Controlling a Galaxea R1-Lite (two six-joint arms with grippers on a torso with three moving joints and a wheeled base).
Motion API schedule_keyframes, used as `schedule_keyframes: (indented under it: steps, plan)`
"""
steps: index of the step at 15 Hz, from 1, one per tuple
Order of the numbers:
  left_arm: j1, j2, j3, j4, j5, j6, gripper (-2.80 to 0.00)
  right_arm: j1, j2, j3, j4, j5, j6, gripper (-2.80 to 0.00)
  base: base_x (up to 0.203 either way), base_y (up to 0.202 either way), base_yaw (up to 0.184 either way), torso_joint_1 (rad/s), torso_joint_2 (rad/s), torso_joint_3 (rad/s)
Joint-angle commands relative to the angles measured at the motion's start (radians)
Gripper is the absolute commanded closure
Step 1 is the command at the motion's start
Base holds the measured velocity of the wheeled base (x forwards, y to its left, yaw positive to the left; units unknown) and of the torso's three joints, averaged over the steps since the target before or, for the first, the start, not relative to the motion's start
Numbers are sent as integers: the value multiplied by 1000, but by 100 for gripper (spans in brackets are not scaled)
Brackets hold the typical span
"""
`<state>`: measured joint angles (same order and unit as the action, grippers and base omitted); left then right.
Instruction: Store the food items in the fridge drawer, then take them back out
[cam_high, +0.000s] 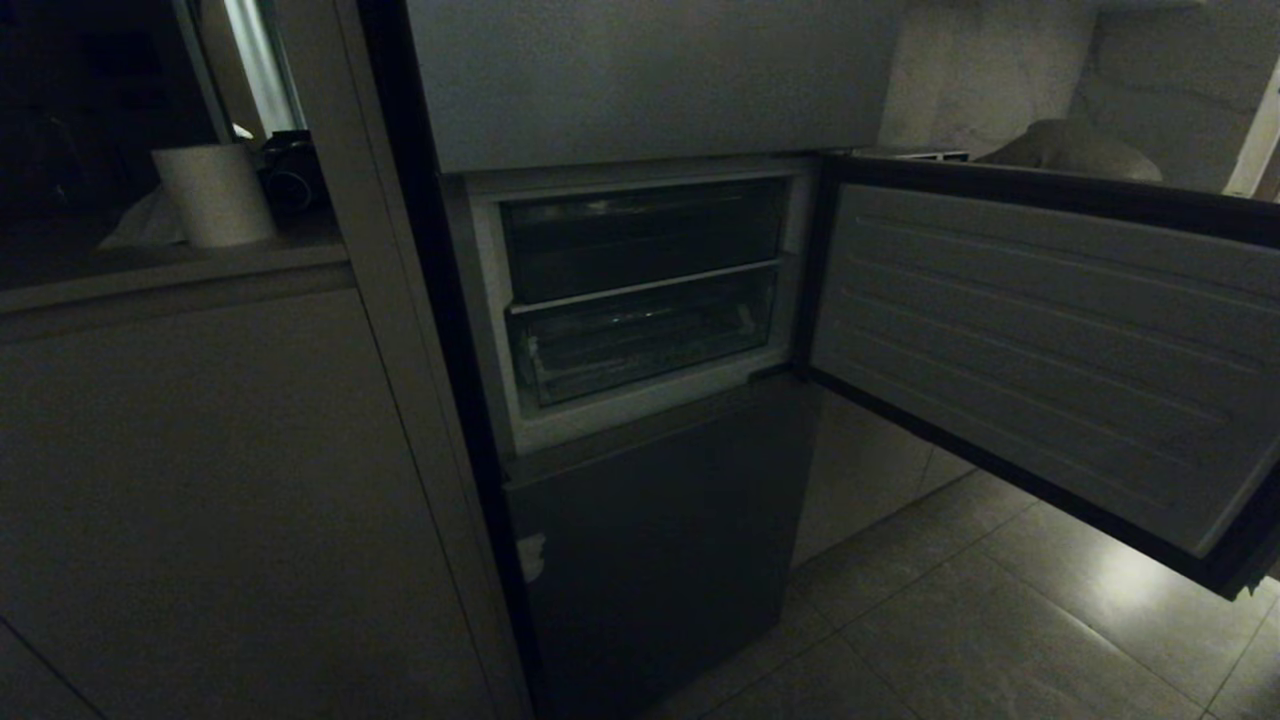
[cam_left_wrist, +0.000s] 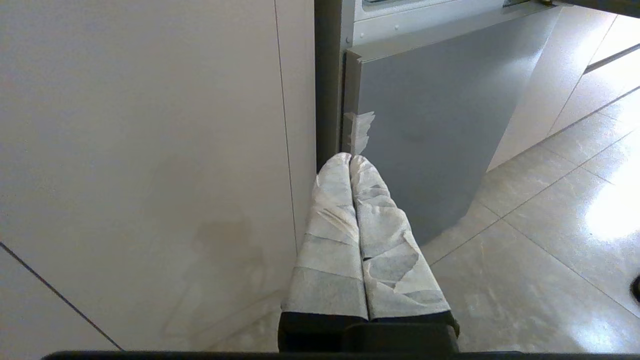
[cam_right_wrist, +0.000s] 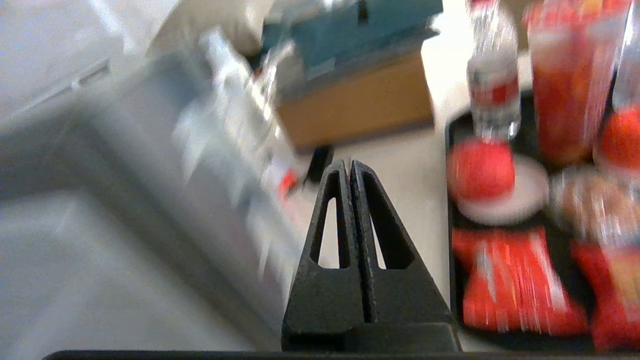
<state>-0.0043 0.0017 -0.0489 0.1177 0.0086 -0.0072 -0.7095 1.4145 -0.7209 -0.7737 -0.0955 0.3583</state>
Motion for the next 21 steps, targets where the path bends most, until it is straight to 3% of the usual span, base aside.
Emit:
schedule_keyframes:
  steps: [1, 5, 7, 9, 12, 16, 21]
  plan:
    - [0, 0, 0, 0, 1, 0, 0, -16, 149, -84, -18, 20, 4, 0, 0, 0, 0, 0, 0, 0]
    - [0, 0, 0, 0, 1, 0, 0, -18, 259, -211, -34, 186, 21, 0, 0, 0, 0, 0, 0, 0]
    - [0, 1, 0, 0, 1, 0, 0, -19, 265, -228, -33, 306, 84, 0, 0, 0, 0, 0, 0, 0]
    - [0, 1, 0, 0, 1, 0, 0, -19, 241, -215, -20, 427, 177, 0, 0, 0, 0, 0, 0, 0]
    - [0, 0, 0, 0, 1, 0, 0, -19, 113, -100, -4, 502, 219, 0, 0, 0, 0, 0, 0, 0]
    - [0, 1, 0, 0, 1, 0, 0, -19, -229, -9, 9, 518, 270, 0, 0, 0, 0, 0, 0, 0]
    - [0, 0, 0, 2, 1, 0, 0, -17, -584, -63, 96, 502, 461, 0, 0, 0, 0, 0, 0, 0]
